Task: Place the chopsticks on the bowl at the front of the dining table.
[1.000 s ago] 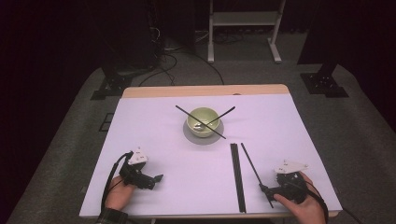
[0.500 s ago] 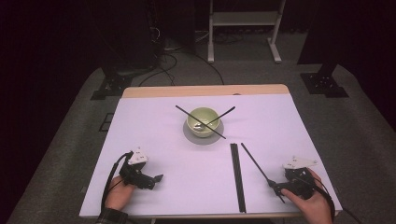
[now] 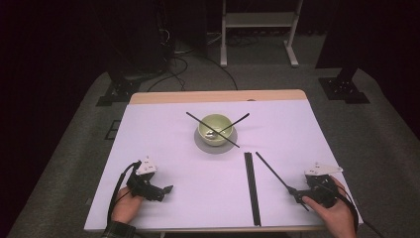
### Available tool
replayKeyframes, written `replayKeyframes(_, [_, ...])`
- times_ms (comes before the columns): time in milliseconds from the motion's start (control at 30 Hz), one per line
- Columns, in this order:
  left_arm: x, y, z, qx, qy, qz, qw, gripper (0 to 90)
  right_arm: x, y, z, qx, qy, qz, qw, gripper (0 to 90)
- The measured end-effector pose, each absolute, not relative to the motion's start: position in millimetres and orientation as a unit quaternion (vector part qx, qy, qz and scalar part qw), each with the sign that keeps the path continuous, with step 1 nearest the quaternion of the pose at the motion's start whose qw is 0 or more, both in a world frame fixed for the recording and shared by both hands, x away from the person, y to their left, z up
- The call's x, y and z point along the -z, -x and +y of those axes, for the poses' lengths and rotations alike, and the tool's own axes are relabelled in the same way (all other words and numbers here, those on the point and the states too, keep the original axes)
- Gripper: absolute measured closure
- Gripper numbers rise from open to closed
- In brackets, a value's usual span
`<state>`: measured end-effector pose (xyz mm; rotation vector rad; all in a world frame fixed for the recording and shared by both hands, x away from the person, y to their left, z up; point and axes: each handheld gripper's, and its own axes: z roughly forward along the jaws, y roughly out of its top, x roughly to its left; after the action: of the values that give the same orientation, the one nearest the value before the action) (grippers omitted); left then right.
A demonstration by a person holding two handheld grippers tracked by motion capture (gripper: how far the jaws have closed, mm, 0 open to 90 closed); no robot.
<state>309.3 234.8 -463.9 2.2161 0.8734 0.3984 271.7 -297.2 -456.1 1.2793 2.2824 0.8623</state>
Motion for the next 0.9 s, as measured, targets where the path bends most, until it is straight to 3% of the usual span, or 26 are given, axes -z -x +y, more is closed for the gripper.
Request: replayKeyframes(900, [464,-309,235,-0.154,-0.858,0.338,0.355,0.0,457,-300,-322,-0.314,-0.466,0.804,0.197,16.5])
